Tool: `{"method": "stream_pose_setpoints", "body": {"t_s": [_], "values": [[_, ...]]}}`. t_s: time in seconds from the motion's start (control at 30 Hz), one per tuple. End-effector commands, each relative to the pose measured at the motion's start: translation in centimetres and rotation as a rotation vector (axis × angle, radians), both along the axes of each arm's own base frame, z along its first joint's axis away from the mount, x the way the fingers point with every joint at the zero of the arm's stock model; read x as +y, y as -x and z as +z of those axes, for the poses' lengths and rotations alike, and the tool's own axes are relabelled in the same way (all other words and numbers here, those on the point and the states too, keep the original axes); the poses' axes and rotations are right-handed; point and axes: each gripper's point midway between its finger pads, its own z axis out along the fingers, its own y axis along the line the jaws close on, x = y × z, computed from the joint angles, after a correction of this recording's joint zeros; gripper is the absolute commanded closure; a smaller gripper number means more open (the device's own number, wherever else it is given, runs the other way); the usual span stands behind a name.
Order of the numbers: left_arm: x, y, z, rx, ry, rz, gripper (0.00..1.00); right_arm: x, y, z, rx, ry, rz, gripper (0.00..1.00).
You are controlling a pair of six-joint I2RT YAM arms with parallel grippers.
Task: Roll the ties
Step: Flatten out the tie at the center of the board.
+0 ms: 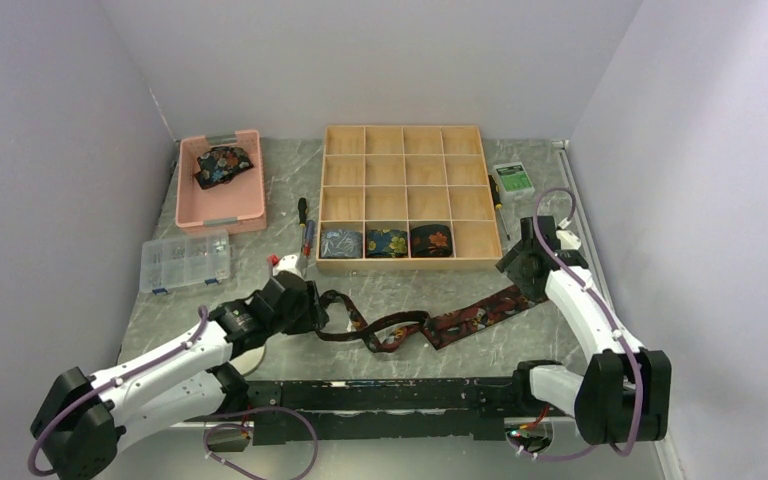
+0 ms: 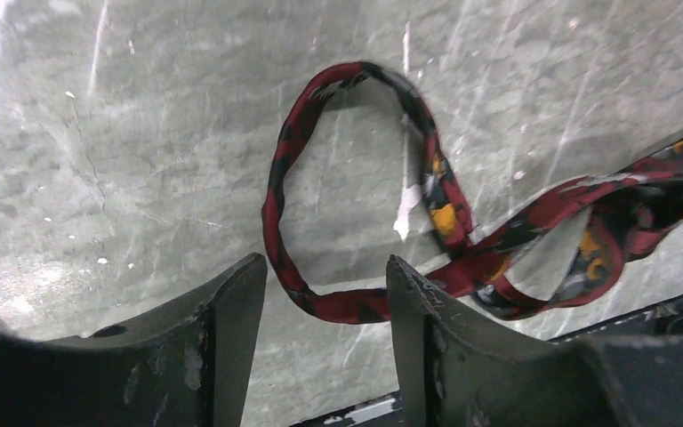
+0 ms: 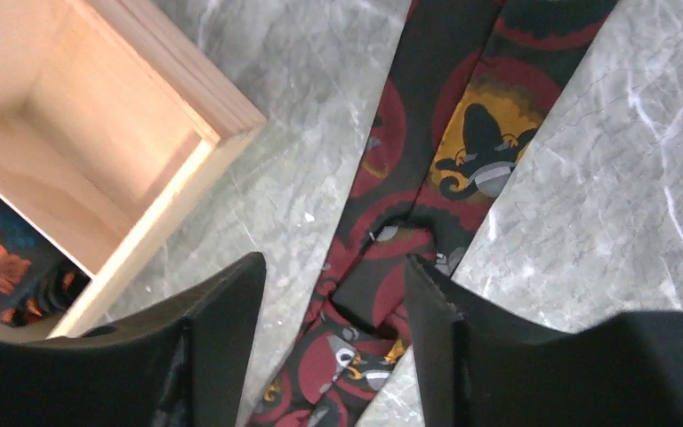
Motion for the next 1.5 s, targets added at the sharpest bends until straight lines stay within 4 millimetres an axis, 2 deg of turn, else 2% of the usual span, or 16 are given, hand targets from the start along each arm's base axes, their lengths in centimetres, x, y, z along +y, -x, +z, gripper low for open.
{"method": "stream_pose_setpoints", "body": {"t_s": [0.0,0.07,0.2,0.37,0.47,0.53,0.57,0.67,0.8,0.9,1.03,1.17,1.3,1.47], "values": [[0.7,-0.9,3.5,-0.074,-0.007,0.031,0.39,1.4,2.5,-2.0,0.087,-0.060,0.073,0.44],[1.5,-0.8,4.7,-0.110,0.006,0.062,0.34,1.6,2.9,-3.0,0.101,-0.072,0.066,0.50],[2.6,-0.5,6.8,-0.176,0.041,0.085,0.29,1.3,3.1,-4.8,0.152,-0.056,0.062,0.53],[3.2,-0.2,7.1,-0.188,0.051,0.102,0.28,0.6,3.0,-5.6,0.178,-0.026,0.053,0.56],[3.0,-0.2,6.6,-0.167,0.050,0.104,0.28,0.2,3.2,-6.1,0.194,-0.009,0.046,0.73],[2.8,-0.2,6.3,-0.154,0.044,0.104,0.28,-0.1,3.1,-5.6,0.183,0.006,0.034,0.94],[2.8,-0.2,6.2,-0.151,0.043,0.105,0.28,-0.4,3.0,-5.1,0.171,0.017,0.025,1.00],[2.5,-0.4,6.2,-0.152,0.045,0.102,0.28,-1.9,2.3,-2.6,0.122,0.096,-0.011,1.00],[2.2,-0.6,6.1,-0.155,0.049,0.098,0.28,-5.3,1.4,0.4,0.061,0.179,-0.104,1.00],[1.9,-0.6,5.8,-0.145,0.052,0.085,0.28,-7.3,0.5,1.1,0.049,0.178,-0.190,1.00],[1.3,-0.4,4.9,-0.128,0.051,0.050,0.27,-8.9,-0.8,2.1,-0.002,0.199,-0.282,1.00],[0.4,-0.6,4.3,-0.142,0.072,0.005,0.26,-9.9,-2.1,1.9,0.001,0.205,-0.301,1.00],[-0.9,-1.6,4.5,-0.213,0.120,-0.031,0.25,-10.4,-1.7,0.1,0.078,0.211,-0.288,1.00],[-2.7,-3.3,5.2,-0.333,0.167,-0.090,0.22,-10.8,-0.5,-1.4,0.079,0.199,-0.311,1.00]]}}
